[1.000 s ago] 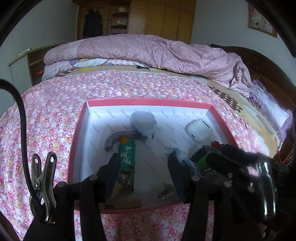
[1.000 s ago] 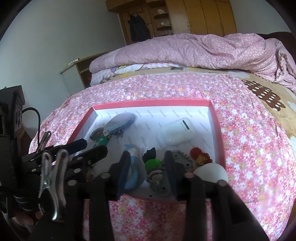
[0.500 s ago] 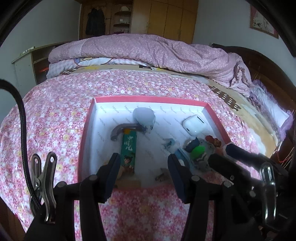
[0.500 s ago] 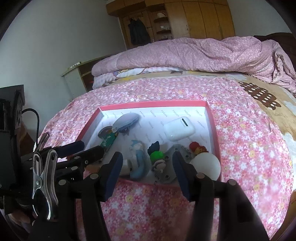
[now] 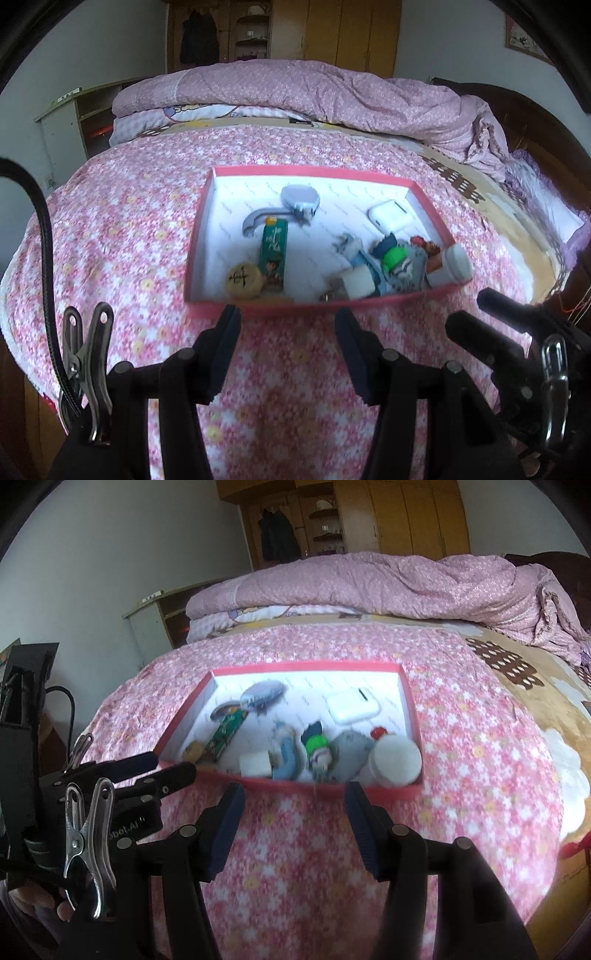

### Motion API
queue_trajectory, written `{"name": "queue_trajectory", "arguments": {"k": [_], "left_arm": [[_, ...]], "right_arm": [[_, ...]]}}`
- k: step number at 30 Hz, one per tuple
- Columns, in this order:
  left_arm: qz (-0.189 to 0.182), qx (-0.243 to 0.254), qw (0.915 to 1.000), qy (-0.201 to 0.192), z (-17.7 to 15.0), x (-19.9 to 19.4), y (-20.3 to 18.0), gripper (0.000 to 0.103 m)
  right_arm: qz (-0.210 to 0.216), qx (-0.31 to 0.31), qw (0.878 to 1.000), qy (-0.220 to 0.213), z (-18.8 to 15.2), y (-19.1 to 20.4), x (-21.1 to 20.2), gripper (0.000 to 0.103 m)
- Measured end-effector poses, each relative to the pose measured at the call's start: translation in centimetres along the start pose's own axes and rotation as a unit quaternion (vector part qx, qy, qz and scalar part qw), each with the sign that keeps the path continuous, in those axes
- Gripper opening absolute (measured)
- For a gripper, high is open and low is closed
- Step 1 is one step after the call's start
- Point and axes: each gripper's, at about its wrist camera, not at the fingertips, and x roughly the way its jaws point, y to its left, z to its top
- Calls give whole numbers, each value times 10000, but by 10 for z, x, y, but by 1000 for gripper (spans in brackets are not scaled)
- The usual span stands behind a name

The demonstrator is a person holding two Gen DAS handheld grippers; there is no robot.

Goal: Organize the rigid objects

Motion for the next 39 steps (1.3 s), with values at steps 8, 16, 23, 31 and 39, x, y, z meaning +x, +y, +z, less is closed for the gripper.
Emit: {"name": "queue_trajectory", "arguments": {"k": [8, 16, 23, 31, 39], "left_arm": [[9, 3, 9996, 291, -29, 1, -1, 56], [42, -43, 9989, 461, -39, 10, -2, 56], [138, -153, 9975, 671, -43, 23, 2, 56], [285, 119, 9976, 611, -48, 28, -6, 63], [344, 183, 9978, 538, -50, 31, -10, 68]], "right_arm": [[-175, 93, 9990, 399, -26, -2, 5, 57], [-411, 256, 9967, 649, -40, -7, 9, 57], [-568, 322, 9942, 856, -49, -10, 19, 57], [-1104, 167, 9902, 838, -63, -3, 30, 61], [-1042, 194, 9913, 783, -66, -5, 30, 66]]}}
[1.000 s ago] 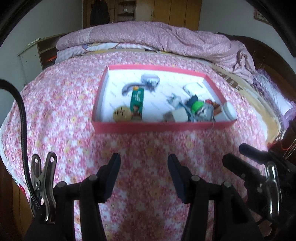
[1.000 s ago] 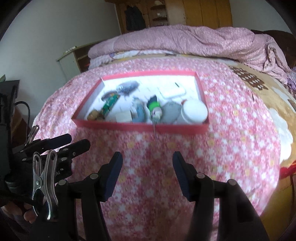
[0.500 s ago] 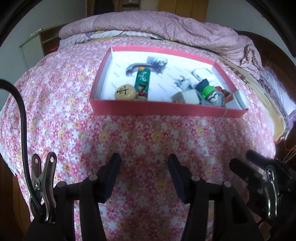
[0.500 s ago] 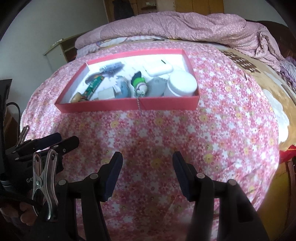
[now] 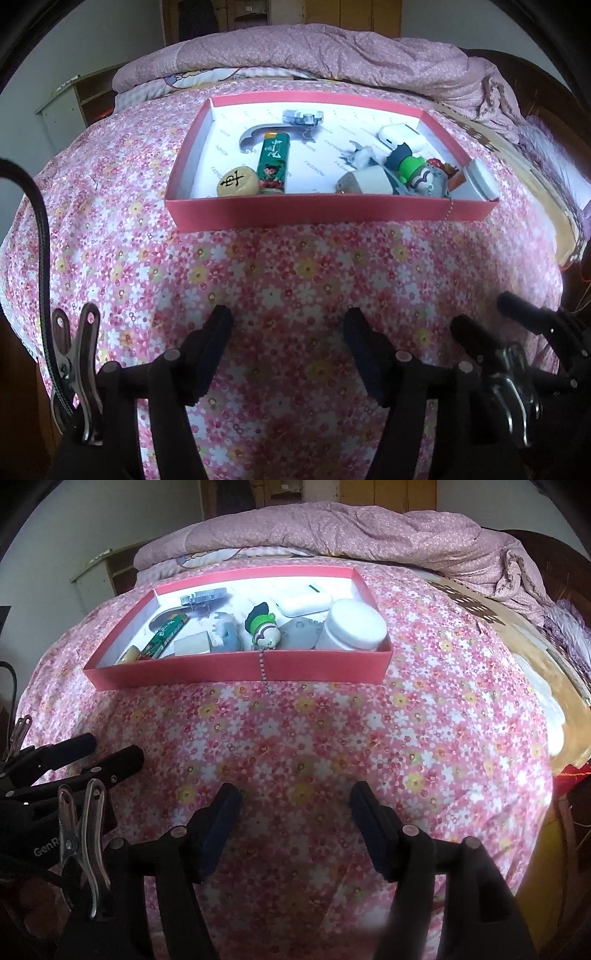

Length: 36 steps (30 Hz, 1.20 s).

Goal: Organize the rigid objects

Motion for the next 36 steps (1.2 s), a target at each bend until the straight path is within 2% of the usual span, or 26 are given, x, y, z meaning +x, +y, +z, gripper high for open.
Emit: {"name": "queue_trajectory", "arguments": {"k": [36], "left_arm": [[42, -11, 10000, -3, 0, 1, 0, 70]], "right_arm": [[36, 7, 10000, -17, 1, 2, 1, 69]]}}
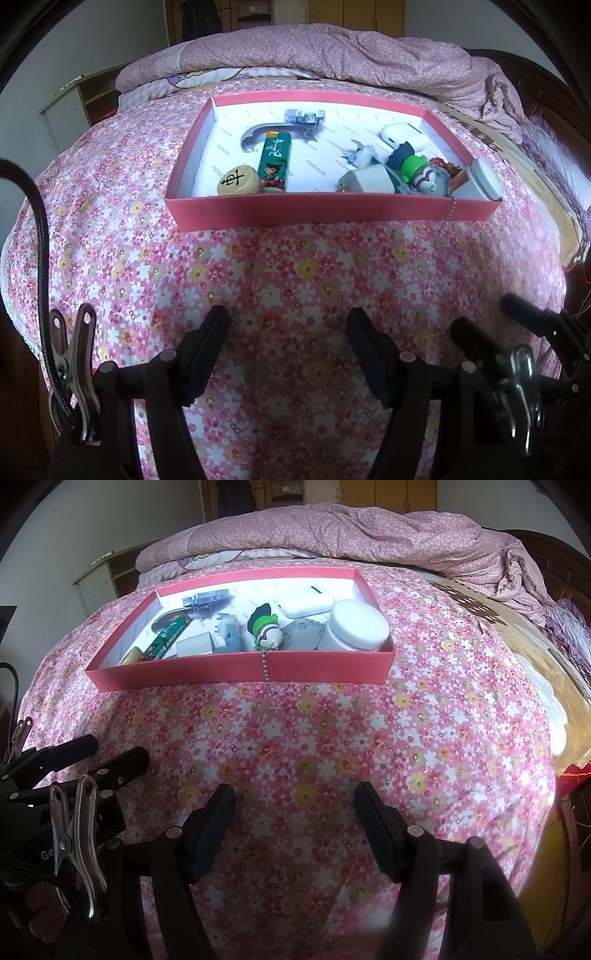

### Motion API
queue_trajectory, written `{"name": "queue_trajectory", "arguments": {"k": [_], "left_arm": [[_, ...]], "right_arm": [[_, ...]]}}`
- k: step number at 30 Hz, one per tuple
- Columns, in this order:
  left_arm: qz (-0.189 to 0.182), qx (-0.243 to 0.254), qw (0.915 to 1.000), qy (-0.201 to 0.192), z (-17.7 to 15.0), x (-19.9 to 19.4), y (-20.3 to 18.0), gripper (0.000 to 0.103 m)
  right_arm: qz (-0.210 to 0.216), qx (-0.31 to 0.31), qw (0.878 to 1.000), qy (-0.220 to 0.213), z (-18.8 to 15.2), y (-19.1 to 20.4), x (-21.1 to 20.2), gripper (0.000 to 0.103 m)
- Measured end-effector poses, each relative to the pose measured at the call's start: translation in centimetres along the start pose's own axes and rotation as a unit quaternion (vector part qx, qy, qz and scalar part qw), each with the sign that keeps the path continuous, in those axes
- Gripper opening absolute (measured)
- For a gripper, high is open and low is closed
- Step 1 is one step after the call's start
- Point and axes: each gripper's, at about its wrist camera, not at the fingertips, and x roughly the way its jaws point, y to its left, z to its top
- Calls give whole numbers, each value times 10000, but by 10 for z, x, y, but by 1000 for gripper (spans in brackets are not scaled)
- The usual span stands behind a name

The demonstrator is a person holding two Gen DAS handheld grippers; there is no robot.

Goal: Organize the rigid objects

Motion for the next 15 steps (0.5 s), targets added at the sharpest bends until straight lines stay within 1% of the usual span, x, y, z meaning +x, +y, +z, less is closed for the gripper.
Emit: {"name": "queue_trajectory", "arguments": {"k": [15], "left_arm": [[0, 0, 10000, 3, 0, 0, 0, 71]], "right_arm": [[1, 1, 10000, -2, 0, 0, 0, 69]]}}
